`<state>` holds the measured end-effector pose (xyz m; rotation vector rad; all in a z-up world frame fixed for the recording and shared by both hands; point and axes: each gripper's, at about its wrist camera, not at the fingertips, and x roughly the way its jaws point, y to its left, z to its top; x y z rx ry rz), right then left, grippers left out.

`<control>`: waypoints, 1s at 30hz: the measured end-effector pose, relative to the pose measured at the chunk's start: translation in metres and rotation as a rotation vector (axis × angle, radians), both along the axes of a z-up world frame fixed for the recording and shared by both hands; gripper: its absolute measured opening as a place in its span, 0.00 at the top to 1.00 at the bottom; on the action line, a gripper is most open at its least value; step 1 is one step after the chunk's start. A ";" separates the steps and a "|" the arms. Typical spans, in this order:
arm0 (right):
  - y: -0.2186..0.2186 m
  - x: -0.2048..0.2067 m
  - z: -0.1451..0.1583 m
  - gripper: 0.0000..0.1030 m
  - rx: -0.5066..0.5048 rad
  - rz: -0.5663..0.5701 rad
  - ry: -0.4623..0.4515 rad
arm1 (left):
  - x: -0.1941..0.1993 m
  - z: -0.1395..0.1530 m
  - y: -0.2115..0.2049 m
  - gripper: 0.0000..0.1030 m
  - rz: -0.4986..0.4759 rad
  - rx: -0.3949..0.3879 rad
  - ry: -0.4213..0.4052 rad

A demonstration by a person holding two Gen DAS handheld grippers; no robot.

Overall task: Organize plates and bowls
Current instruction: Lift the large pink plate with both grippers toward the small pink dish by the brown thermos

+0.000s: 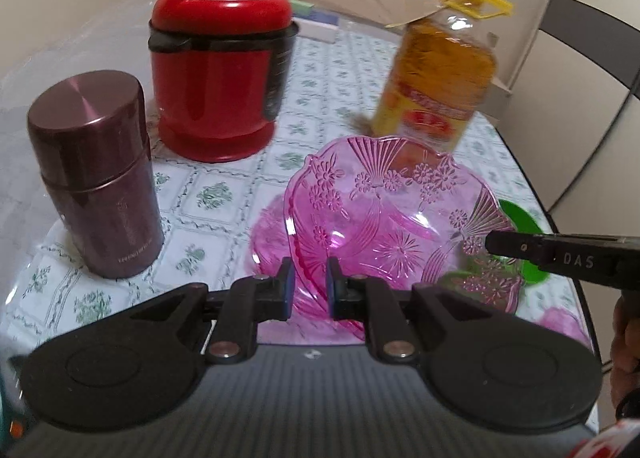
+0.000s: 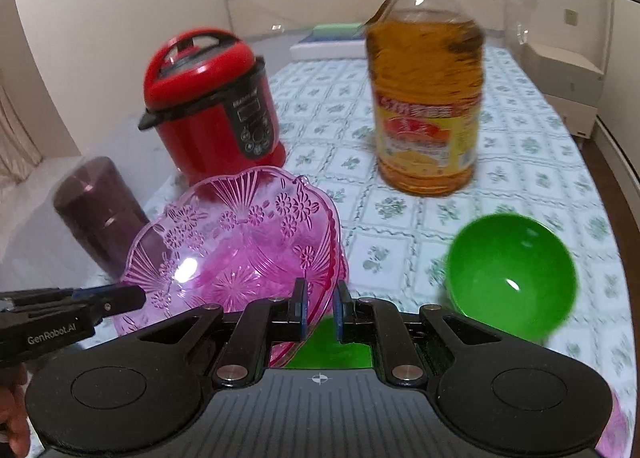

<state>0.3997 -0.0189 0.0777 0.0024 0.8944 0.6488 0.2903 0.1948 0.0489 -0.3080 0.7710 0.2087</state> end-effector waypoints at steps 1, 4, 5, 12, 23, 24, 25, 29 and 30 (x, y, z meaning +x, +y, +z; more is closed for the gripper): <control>0.007 0.009 -0.007 0.88 -0.011 0.006 0.007 | 0.006 -0.005 0.005 0.87 0.005 -0.003 0.007; 0.021 0.030 -0.028 0.88 -0.039 0.021 0.040 | 0.024 -0.021 0.017 0.87 0.017 -0.018 0.027; 0.025 0.036 -0.034 0.88 -0.043 0.024 0.050 | 0.029 -0.026 0.019 0.87 0.018 -0.020 0.036; 0.048 0.066 -0.066 0.88 -0.103 0.065 0.069 | 0.051 -0.060 0.029 0.86 0.022 -0.016 0.087; 0.062 0.080 -0.085 0.87 -0.170 0.095 0.088 | 0.060 -0.078 0.028 0.85 0.013 -0.008 0.111; 0.063 0.081 -0.086 0.87 -0.173 0.097 0.089 | 0.060 -0.079 0.029 0.85 0.013 -0.009 0.112; 0.064 0.081 -0.087 0.87 -0.175 0.099 0.088 | 0.060 -0.080 0.029 0.85 0.013 -0.008 0.114; 0.066 0.081 -0.092 0.87 -0.183 0.101 0.087 | 0.061 -0.084 0.028 0.85 0.016 0.001 0.121; 0.067 0.080 -0.093 0.87 -0.186 0.100 0.085 | 0.061 -0.085 0.028 0.85 0.015 0.003 0.122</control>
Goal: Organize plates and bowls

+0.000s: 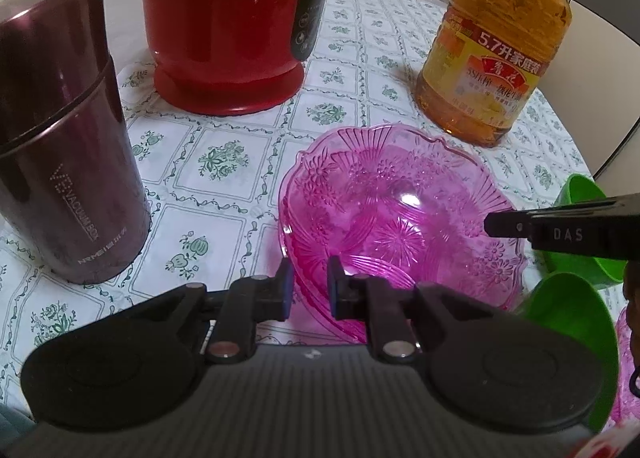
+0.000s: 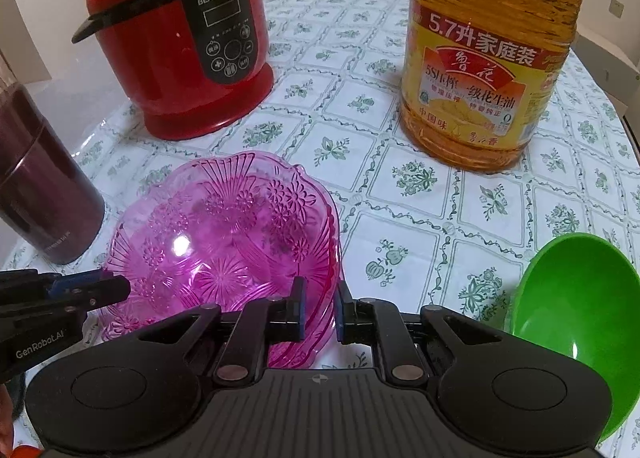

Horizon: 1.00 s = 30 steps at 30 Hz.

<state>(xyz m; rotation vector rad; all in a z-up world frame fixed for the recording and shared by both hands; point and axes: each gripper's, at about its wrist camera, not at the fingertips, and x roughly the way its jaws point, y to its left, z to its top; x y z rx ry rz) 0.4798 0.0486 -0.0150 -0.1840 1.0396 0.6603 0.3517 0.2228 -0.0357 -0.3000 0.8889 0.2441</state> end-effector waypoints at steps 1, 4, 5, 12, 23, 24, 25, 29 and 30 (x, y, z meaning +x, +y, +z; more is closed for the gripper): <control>0.001 0.000 -0.001 0.87 -0.006 -0.001 -0.001 | 0.000 -0.001 -0.001 0.85 -0.001 0.003 0.001; 0.003 -0.001 -0.006 0.86 -0.020 0.009 -0.006 | 0.001 -0.004 -0.001 0.85 -0.004 0.012 0.000; 0.004 -0.001 -0.007 0.84 -0.022 0.013 -0.008 | 0.002 -0.005 -0.001 0.84 -0.007 0.015 -0.003; -0.011 0.003 0.003 0.60 0.040 -0.045 -0.041 | -0.008 0.001 0.004 0.81 0.024 0.020 -0.040; -0.061 -0.050 0.065 0.60 0.136 -0.107 -0.082 | -0.059 0.057 -0.033 0.81 -0.017 -0.003 -0.149; -0.069 -0.060 0.071 0.60 0.145 -0.116 -0.084 | -0.066 0.063 -0.039 0.81 -0.022 -0.002 -0.159; -0.076 -0.068 0.075 0.60 0.152 -0.126 -0.083 | -0.073 0.070 -0.047 0.81 -0.030 0.000 -0.167; -0.113 -0.106 0.094 0.60 0.172 -0.178 -0.083 | -0.102 0.092 -0.081 0.79 -0.065 0.003 -0.193; -0.124 -0.117 0.097 0.60 0.179 -0.193 -0.086 | -0.110 0.096 -0.092 0.78 -0.077 0.002 -0.197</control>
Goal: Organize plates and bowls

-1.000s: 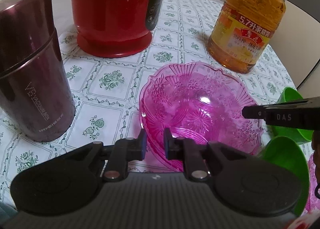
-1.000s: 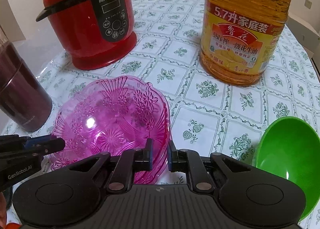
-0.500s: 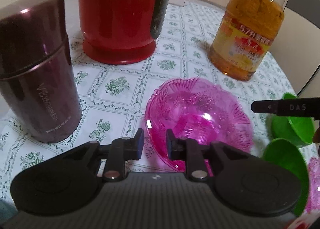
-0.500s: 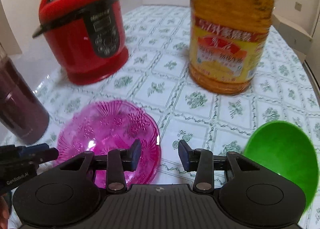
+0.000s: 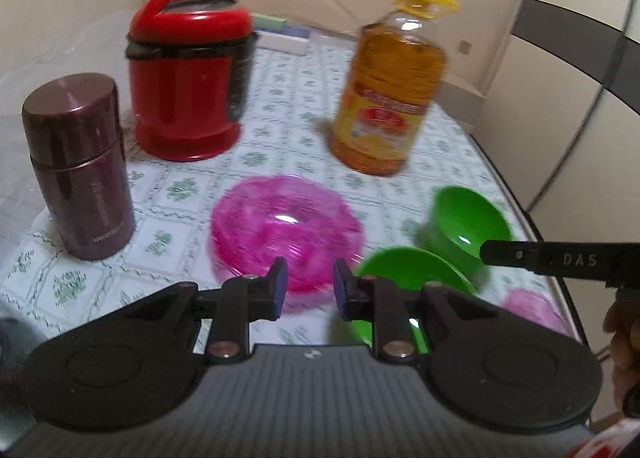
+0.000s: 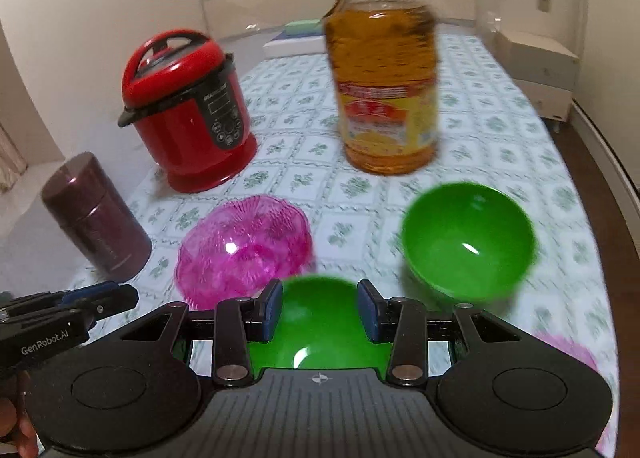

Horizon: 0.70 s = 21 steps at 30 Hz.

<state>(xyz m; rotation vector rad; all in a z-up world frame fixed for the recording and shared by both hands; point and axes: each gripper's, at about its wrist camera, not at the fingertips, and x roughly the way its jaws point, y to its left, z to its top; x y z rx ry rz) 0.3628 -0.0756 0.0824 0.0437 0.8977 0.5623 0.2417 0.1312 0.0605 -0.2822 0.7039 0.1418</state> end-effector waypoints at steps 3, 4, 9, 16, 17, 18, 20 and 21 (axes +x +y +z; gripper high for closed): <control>-0.030 -0.029 0.008 0.60 0.013 -0.041 0.005 | -0.019 0.008 -0.028 0.76 -0.043 -0.009 -0.003; -0.039 -0.039 0.011 0.60 0.017 -0.057 0.002 | -0.024 0.009 -0.037 0.76 -0.058 -0.012 -0.005; -0.096 -0.088 0.011 0.60 0.073 -0.150 0.023 | -0.053 0.010 -0.085 0.71 -0.132 -0.029 -0.010; -0.170 -0.143 -0.008 0.60 0.088 -0.316 0.056 | -0.075 -0.005 -0.138 0.64 -0.212 -0.075 0.012; -0.177 -0.148 -0.011 0.60 0.080 -0.332 0.058 | -0.076 -0.007 -0.144 0.63 -0.217 -0.079 0.016; -0.185 -0.153 -0.014 0.60 0.075 -0.343 0.062 | -0.077 -0.010 -0.150 0.63 -0.223 -0.084 0.019; -0.198 -0.159 -0.019 0.60 0.074 -0.367 0.073 | -0.077 -0.014 -0.161 0.62 -0.231 -0.088 0.023; -0.204 -0.162 -0.020 0.60 0.074 -0.381 0.077 | -0.077 -0.016 -0.165 0.62 -0.237 -0.090 0.025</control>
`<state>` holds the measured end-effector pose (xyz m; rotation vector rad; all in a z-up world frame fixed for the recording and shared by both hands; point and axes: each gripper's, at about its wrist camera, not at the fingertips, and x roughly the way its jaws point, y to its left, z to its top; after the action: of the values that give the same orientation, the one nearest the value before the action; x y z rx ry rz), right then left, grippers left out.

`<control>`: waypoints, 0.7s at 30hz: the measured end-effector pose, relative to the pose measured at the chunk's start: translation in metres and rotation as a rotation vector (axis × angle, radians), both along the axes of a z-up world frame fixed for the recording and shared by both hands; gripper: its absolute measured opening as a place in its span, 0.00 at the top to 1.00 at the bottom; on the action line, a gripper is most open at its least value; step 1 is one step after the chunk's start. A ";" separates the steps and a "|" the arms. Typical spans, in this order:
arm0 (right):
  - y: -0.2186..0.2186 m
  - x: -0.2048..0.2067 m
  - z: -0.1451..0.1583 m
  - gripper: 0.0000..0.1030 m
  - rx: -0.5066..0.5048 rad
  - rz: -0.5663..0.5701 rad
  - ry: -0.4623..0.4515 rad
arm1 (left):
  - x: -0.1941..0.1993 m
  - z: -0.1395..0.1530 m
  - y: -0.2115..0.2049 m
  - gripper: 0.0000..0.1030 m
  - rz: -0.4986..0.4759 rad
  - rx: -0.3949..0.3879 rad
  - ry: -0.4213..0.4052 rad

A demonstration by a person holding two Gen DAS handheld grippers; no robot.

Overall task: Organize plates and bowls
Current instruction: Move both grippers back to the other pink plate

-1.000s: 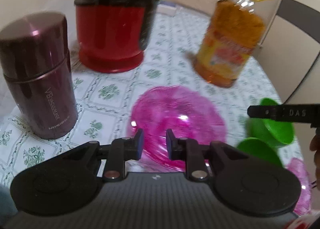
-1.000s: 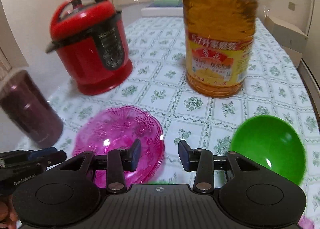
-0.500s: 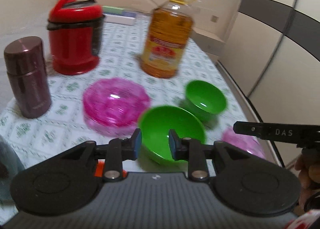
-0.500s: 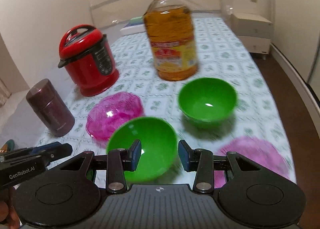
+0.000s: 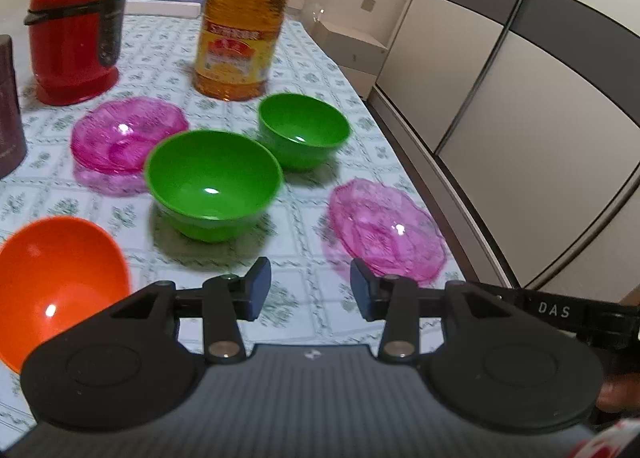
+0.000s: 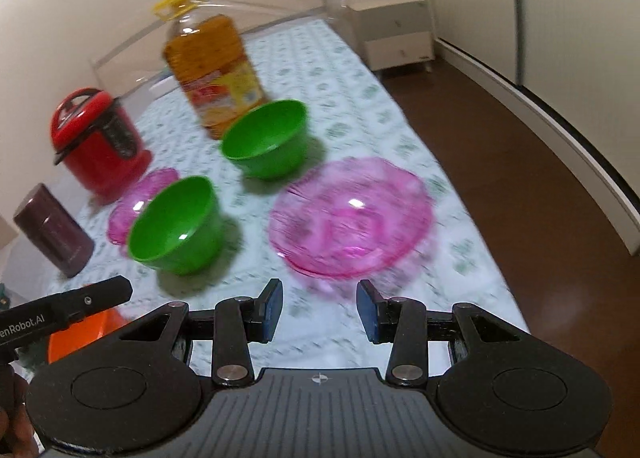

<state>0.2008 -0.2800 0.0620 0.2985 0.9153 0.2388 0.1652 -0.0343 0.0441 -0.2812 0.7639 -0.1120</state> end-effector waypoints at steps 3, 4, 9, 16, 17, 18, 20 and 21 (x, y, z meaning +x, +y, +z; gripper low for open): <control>-0.017 -0.007 -0.004 0.60 -0.007 -0.030 0.003 | 0.000 -0.006 -0.014 0.60 -0.013 -0.004 0.005; -0.021 -0.008 -0.005 0.60 -0.005 -0.037 0.005 | 0.001 -0.008 -0.018 0.58 -0.016 0.003 0.007; -0.034 -0.008 -0.008 0.60 -0.014 -0.057 0.002 | 0.010 -0.020 -0.032 0.57 -0.014 0.015 0.021; -0.043 0.005 -0.019 0.60 -0.044 -0.055 0.005 | 0.028 -0.036 -0.044 0.57 0.016 0.012 0.035; -0.044 0.008 -0.021 0.60 -0.048 -0.053 0.006 | 0.031 -0.039 -0.045 0.57 0.020 0.007 0.037; -0.045 0.012 -0.024 0.60 -0.052 -0.049 0.007 | 0.034 -0.040 -0.046 0.57 0.021 0.006 0.044; -0.046 0.020 -0.029 0.60 -0.066 -0.039 0.010 | 0.042 -0.046 -0.049 0.57 0.028 0.003 0.054; -0.046 0.025 -0.031 0.60 -0.073 -0.033 0.011 | 0.046 -0.049 -0.050 0.57 0.030 0.003 0.057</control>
<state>0.2258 -0.3261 0.0306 0.2474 0.9269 0.1732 0.2108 -0.0845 -0.0046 -0.2936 0.8163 -0.0749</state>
